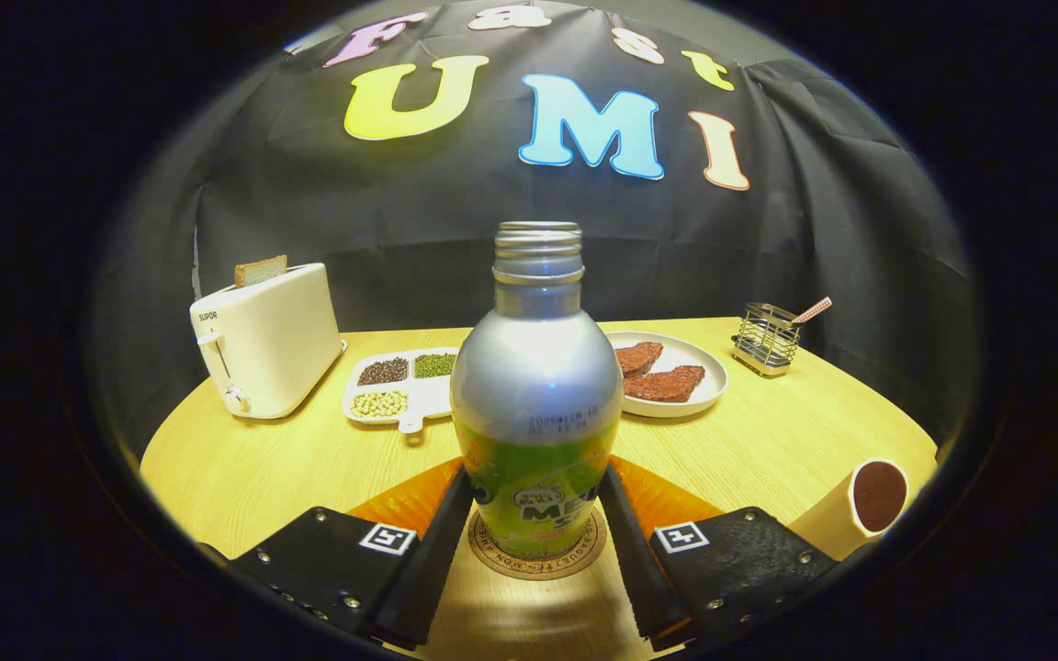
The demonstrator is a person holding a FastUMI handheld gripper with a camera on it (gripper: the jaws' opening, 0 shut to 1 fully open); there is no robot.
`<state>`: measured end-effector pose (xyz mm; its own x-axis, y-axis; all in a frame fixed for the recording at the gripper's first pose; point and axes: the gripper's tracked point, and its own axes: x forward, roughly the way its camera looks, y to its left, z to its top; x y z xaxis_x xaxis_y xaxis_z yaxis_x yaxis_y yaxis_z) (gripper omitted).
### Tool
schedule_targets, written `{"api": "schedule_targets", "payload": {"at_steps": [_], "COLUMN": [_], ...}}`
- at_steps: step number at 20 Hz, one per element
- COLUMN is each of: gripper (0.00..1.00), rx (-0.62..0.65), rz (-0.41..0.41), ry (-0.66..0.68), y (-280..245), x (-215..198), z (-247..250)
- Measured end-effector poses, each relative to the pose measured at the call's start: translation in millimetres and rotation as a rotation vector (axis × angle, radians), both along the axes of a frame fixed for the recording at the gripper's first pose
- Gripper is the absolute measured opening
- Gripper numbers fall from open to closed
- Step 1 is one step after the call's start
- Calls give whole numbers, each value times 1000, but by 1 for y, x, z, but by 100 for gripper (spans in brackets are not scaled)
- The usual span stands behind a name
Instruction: Take the bottle from table, then pour the juice into the cup, finally place the bottle on the coaster
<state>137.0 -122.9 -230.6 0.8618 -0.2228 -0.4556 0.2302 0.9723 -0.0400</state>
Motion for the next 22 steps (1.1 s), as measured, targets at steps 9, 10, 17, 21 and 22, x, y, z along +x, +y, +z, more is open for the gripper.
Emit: {"api": "schedule_targets", "payload": {"at_steps": [9,10,17,21,22], "gripper": [98,98,98,98,98], "rx": [-12,-18,-95,-77,-83], "rz": [16,27,131,180,188], "ry": [-19,-41,-214,-274,-287], "y": [-1,0,14,29,30], "x": [-14,-18,-68,-104,-114], "z": [17,29,142,189,199]}}
